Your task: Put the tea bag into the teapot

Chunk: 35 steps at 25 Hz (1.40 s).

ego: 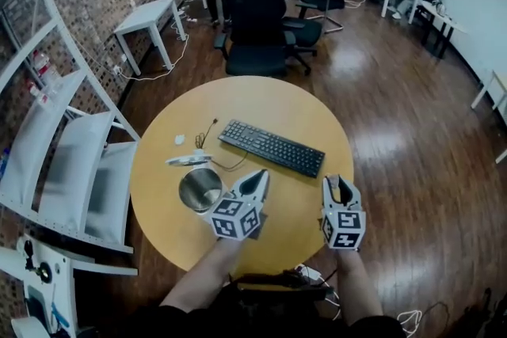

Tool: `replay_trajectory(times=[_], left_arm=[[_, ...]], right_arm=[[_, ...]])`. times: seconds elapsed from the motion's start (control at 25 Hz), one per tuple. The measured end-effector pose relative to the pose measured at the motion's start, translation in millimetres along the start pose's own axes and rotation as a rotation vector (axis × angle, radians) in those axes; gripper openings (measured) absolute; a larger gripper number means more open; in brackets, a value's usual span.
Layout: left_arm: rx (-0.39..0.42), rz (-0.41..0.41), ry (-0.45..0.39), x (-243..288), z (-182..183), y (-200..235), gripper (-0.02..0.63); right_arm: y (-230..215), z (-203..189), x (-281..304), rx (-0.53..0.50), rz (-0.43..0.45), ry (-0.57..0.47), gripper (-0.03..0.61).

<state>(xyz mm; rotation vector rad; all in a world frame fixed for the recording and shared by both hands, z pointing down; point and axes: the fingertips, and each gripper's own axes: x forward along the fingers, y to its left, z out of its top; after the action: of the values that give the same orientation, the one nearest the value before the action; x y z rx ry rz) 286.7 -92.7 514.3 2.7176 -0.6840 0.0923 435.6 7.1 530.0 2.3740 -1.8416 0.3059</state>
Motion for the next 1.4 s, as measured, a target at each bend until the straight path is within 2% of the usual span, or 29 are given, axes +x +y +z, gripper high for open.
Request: replay_trajectory(times=[0.36,0.52,0.76,1.2,1.4], left_arm=[[0.016,0.031,-0.079,-41.7,22.8,16.3,0.003],[-0.03,0.034,-0.095,-65.7,34.6,32.8,0.0],[-0.064,0.029,-0.19,-100.8,57.3,39.8,0.0],[-0.073,0.228,-0.25,-173.9,70.1,111.4,0.0],[-0.069,0.292,-0.262,-208.5,69.1,144.4,0.0]], right_arm=[[46.4,25.5,-4.3,-0.031,0.056,-0.054,0.114],[78.8,30.6,2.0,-0.066,0.104,-0.034,0.114],[132.9,41.0,12.6,-0.092,0.196,-0.043,0.114],[217.7,51.3,24.9,-0.146,0.331,-0.059,0.114],[263.0,55.3,28.9,-0.155,0.382,-0.075,0.114]])
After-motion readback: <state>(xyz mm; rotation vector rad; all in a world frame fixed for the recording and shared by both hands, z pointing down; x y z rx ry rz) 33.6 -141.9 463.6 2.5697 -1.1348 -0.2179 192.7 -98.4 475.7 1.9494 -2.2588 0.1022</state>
